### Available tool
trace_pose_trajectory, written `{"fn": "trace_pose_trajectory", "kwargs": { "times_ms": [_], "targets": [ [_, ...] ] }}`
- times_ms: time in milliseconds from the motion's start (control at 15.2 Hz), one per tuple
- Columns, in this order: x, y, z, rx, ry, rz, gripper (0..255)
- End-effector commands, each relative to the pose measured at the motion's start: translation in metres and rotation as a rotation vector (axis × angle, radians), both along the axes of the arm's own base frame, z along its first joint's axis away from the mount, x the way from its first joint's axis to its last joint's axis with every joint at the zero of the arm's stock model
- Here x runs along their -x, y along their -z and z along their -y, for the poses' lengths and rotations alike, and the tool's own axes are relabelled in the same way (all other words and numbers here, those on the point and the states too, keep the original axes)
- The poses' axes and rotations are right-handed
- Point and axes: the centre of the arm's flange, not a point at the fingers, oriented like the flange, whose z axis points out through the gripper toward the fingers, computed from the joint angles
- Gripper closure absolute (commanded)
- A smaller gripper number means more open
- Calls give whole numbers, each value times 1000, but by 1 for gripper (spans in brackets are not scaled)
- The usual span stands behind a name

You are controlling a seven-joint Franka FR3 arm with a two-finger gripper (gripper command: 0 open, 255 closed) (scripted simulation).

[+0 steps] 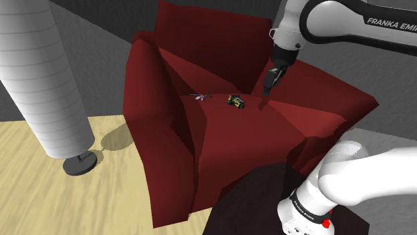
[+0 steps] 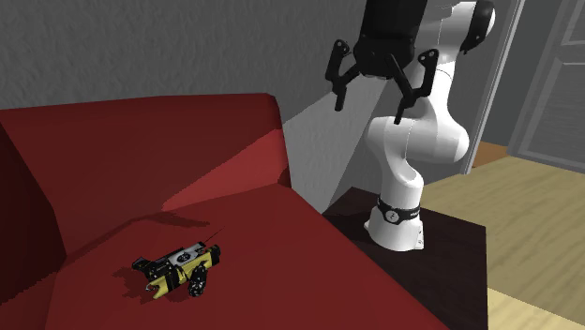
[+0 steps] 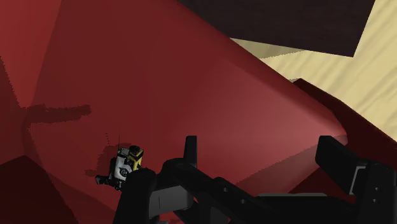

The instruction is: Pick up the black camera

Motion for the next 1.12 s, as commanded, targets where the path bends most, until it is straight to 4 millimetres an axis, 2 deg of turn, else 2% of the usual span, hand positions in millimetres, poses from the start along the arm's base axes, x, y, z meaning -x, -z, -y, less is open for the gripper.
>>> {"fn": "trace_pose_trajectory", "kwargs": {
  "times_ms": [0, 1056],
  "targets": [
    [0, 0, 0, 0, 0, 0, 0],
    [-113, 122, 144, -100, 0, 7, 0]
  ]
}}
